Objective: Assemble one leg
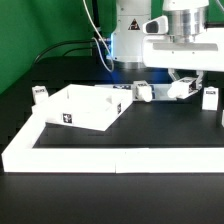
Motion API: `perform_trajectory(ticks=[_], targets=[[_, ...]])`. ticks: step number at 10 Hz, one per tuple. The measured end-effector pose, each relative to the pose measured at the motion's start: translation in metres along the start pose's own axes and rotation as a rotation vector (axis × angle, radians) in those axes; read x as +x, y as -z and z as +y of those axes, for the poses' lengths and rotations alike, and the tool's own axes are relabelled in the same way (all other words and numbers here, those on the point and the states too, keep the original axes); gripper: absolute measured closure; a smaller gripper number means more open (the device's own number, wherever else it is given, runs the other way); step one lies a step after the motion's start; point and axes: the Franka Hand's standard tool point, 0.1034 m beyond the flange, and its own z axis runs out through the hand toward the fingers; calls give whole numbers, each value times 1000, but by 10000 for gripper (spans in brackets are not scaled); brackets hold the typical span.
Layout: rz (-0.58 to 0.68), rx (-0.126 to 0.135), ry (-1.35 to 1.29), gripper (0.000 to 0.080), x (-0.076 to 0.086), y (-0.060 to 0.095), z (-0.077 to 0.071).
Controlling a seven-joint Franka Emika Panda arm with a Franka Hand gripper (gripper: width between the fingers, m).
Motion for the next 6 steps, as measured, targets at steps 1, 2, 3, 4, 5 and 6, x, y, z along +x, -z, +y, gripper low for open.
perform_trajectory(ticks=[1, 2, 3, 4, 5, 6], targets=[[-1, -2, 2, 515, -1, -1, 0], [13, -5, 29, 515, -8, -3, 6], [14, -21, 82, 515, -16, -8, 19], [30, -30, 134, 515, -16, -13, 30], [37, -39, 148, 515, -19, -20, 34], [29, -50, 153, 515, -24, -26, 36]])
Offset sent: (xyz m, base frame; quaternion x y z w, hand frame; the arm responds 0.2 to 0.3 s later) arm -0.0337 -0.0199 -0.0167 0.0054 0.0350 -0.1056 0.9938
